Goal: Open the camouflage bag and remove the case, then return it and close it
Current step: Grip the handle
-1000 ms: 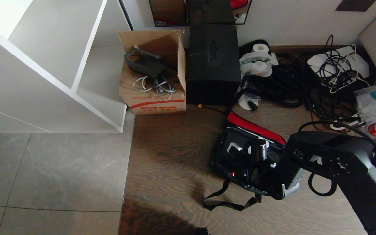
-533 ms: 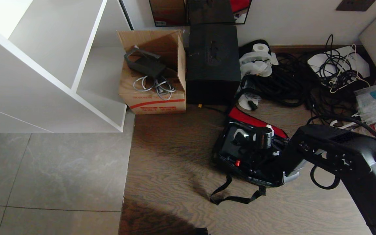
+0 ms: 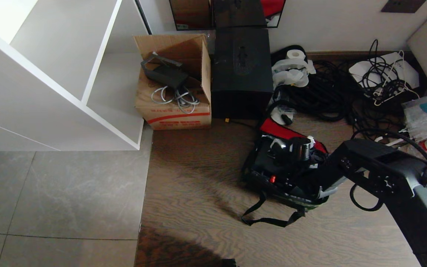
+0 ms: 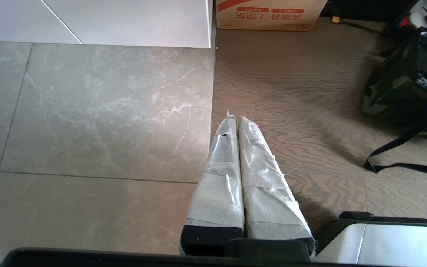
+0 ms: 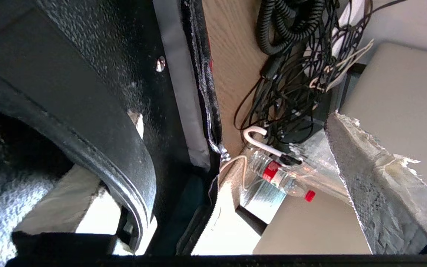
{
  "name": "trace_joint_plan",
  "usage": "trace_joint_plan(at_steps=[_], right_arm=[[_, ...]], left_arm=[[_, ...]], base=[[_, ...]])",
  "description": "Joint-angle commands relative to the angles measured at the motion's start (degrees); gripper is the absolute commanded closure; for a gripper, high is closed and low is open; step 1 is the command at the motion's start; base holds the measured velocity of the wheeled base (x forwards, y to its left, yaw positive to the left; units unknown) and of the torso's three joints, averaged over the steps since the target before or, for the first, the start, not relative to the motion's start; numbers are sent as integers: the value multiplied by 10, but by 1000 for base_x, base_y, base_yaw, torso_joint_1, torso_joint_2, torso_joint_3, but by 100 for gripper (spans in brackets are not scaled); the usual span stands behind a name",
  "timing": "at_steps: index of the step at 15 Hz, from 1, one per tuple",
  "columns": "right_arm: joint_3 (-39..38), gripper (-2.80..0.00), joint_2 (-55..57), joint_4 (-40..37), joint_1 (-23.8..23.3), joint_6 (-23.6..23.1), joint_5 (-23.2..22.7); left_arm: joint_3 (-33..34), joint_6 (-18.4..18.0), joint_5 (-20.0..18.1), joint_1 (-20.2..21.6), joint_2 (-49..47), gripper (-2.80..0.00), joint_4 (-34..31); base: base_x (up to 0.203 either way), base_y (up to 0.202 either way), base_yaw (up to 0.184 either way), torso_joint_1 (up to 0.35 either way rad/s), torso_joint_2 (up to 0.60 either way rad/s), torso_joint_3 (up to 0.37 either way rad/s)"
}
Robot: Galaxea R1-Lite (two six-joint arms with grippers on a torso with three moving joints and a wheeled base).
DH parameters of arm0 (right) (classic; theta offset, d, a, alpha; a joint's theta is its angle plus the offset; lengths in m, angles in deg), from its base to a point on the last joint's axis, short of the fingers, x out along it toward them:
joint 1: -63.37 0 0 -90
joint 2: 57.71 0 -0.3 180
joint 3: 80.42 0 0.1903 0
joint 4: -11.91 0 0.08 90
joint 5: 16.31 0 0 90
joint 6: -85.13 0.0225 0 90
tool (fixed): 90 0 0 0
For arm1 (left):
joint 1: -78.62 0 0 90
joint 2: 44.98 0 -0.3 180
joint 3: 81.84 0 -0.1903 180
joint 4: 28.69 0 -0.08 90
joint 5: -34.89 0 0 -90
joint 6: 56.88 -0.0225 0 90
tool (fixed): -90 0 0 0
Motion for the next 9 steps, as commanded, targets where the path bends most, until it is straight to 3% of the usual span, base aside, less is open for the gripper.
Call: trace_joint_plan(at_steps=[1,3,4,9], right_arm=[[8,-280,16,1,-2,-3,2],[0,-280,15,-2,-2,-5,1],[1,0,15,-4,-2,-4,1],[-1,0,16,3,-1,4,2]], left_arm=[[0,0,0,0,0,0,0],[0,0,0,0,0,0,0],[0,0,0,0,0,0,0],[0,0,0,0,0,0,0]], base=[[0,0,0,0,0,0],[0,0,0,0,0,0],[0,0,0,0,0,0],[0,0,0,0,0,0]])
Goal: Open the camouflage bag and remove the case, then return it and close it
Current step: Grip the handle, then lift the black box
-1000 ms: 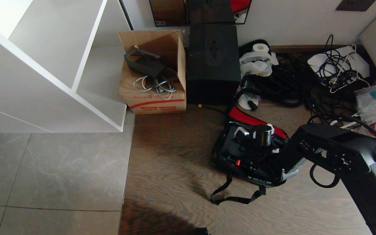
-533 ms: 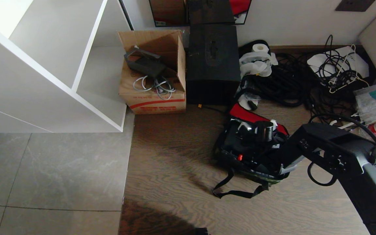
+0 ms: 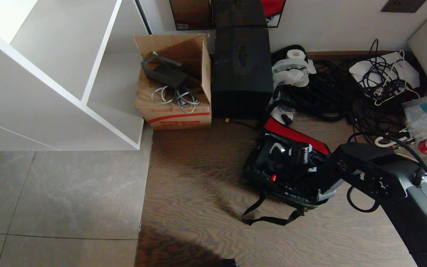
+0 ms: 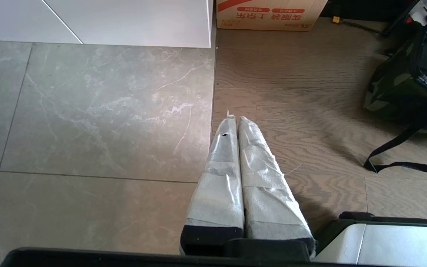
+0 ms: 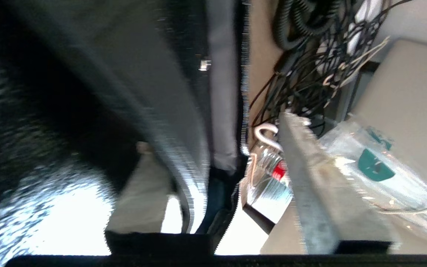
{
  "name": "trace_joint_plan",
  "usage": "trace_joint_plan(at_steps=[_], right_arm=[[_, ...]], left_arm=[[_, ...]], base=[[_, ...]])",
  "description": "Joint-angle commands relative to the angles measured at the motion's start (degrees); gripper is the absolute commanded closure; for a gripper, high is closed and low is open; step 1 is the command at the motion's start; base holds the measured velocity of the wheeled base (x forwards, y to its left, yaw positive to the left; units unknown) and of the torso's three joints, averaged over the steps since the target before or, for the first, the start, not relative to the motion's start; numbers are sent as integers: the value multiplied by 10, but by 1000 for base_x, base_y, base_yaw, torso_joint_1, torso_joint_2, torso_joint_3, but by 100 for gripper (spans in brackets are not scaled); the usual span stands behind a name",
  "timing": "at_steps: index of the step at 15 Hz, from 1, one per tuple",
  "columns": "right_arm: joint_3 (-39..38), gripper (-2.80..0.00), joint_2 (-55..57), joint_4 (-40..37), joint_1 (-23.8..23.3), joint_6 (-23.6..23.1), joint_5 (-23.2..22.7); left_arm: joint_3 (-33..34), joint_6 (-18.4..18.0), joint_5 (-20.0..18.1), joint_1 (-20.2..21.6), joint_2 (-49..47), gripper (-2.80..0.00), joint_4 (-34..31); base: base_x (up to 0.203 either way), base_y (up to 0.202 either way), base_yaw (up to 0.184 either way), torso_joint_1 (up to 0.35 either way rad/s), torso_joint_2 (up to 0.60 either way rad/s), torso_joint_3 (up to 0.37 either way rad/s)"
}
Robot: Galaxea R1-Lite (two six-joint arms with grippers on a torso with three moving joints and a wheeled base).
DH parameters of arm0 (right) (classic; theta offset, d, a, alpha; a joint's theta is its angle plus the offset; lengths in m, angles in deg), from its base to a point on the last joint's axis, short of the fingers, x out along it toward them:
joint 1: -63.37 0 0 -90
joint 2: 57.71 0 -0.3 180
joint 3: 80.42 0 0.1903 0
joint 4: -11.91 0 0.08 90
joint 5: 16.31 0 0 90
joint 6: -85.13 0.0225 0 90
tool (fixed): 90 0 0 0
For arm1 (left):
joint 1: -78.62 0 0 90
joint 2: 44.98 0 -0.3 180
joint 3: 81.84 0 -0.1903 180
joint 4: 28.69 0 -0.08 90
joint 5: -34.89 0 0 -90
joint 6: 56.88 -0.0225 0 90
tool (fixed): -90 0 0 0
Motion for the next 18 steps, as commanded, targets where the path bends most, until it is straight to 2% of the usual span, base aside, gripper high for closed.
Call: trace_joint_plan(at_steps=[1,7,10,18], right_arm=[[-4,0,-1,4,1,-3,3],[-32,0,-45,5,18,19,8],[-66,0,-97,6,37,30,37],[-161,0,-255,-14,48,29,38]], left_arm=[[0,0,0,0,0,0,0],[0,0,0,0,0,0,0],[0,0,0,0,0,0,0],[0,0,0,0,0,0,0]], base=[[0,0,0,0,0,0],[0,0,0,0,0,0],[0,0,0,0,0,0],[0,0,0,0,0,0]])
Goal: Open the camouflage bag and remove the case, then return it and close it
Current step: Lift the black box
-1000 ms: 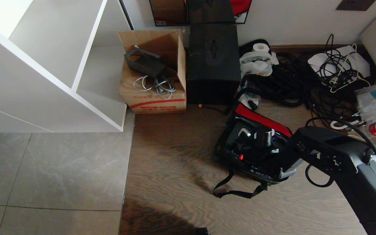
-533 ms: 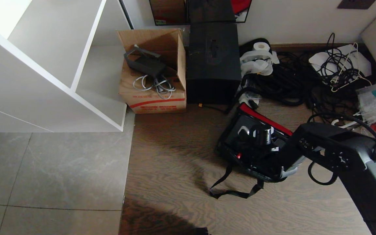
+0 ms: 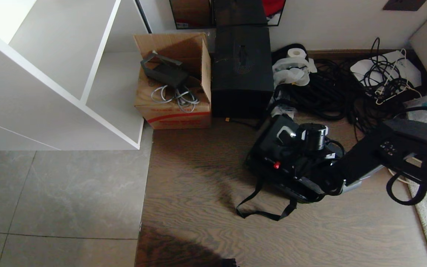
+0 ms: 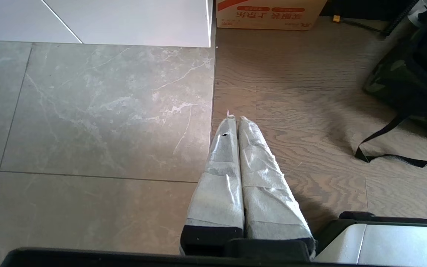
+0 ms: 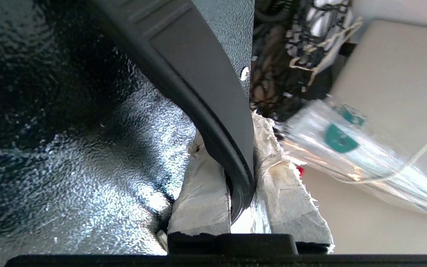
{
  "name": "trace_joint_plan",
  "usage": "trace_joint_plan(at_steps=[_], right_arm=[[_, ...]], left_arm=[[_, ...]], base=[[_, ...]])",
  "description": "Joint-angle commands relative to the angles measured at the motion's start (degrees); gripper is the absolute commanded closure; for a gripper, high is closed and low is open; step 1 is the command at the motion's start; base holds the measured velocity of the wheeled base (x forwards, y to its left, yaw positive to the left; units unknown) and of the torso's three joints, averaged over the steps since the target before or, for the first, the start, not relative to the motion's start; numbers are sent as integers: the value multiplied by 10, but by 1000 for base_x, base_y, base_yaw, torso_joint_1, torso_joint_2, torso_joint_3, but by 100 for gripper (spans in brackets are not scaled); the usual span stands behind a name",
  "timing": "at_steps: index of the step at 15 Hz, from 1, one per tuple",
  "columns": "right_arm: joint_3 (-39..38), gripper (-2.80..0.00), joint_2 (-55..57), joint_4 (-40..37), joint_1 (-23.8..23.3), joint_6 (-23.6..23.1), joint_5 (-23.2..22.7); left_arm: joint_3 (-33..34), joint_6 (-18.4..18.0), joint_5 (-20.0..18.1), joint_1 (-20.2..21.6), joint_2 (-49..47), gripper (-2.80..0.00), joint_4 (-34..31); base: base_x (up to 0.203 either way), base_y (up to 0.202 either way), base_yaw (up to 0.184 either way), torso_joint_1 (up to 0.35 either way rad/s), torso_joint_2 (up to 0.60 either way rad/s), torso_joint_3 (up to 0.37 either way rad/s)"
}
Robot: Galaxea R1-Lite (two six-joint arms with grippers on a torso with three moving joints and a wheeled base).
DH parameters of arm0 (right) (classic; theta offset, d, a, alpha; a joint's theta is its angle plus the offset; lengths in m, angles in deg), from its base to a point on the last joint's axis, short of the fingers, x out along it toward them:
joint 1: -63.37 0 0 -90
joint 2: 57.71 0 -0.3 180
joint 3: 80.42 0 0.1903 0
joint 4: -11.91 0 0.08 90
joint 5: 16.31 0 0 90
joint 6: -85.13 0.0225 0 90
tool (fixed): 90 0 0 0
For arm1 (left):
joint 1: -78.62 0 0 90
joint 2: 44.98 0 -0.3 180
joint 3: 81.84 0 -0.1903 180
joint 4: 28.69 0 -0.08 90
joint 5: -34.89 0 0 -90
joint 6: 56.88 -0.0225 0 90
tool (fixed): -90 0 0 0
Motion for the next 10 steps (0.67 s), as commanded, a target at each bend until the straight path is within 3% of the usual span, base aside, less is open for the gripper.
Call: trace_joint_plan(at_steps=[1,7,10], right_arm=[[-14,0,-59,-5,4,-2,2],[-32,0,-148,-62,-2,-1,3],[-33,0,-155,-69,-55,0,2]], left_arm=[[0,0,0,0,0,0,0],[0,0,0,0,0,0,0],[0,0,0,0,0,0,0]], base=[[0,0,0,0,0,0],[0,0,0,0,0,0],[0,0,0,0,0,0]])
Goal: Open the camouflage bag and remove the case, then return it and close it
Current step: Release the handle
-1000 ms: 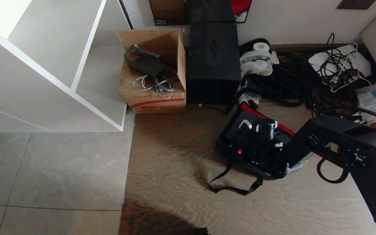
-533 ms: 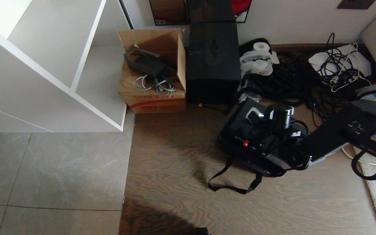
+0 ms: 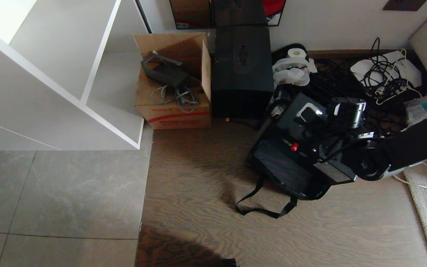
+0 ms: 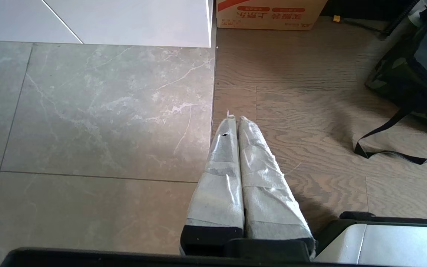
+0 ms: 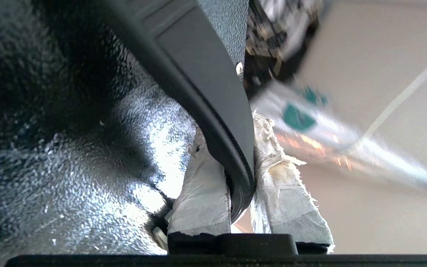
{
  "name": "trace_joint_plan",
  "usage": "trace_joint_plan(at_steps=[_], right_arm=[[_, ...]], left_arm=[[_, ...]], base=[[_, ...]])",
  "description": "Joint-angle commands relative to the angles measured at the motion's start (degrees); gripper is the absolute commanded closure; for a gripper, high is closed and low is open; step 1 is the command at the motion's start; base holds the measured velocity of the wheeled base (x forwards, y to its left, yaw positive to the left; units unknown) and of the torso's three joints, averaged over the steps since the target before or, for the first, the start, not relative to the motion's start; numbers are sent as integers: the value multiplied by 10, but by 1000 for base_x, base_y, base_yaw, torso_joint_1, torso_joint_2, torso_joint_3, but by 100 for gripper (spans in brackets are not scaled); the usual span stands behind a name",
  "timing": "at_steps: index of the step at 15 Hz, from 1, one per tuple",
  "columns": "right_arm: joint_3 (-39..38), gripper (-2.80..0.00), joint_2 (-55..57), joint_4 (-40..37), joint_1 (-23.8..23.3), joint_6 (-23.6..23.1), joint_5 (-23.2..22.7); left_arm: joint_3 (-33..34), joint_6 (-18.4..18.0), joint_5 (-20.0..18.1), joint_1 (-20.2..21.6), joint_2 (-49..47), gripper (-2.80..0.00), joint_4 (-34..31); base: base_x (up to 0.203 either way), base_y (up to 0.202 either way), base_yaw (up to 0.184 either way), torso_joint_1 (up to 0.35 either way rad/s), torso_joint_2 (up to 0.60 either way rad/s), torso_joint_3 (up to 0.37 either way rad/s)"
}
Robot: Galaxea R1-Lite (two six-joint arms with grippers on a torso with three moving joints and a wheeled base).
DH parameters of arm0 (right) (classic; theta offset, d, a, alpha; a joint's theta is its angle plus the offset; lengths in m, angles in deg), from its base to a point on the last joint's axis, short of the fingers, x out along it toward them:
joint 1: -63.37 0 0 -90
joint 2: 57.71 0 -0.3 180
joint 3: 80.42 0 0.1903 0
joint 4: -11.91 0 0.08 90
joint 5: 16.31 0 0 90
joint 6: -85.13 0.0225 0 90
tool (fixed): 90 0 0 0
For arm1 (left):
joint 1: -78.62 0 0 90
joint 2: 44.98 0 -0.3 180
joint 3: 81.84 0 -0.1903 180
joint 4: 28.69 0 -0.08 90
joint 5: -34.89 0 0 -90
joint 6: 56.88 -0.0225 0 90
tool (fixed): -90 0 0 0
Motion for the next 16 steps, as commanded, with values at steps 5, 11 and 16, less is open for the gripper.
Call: trace_joint_plan(at_steps=[5,11,16], right_arm=[[21,0,-2,-15,-133,-4,2],[128,0,113,-16,-233,-5,3],[241,0,239,-18,-256,-16,2]], left_arm=[[0,0,0,0,0,0,0],[0,0,0,0,0,0,-1],[0,0,0,0,0,0,0]], base=[[0,0,0,0,0,0],[0,0,0,0,0,0],[0,0,0,0,0,0]])
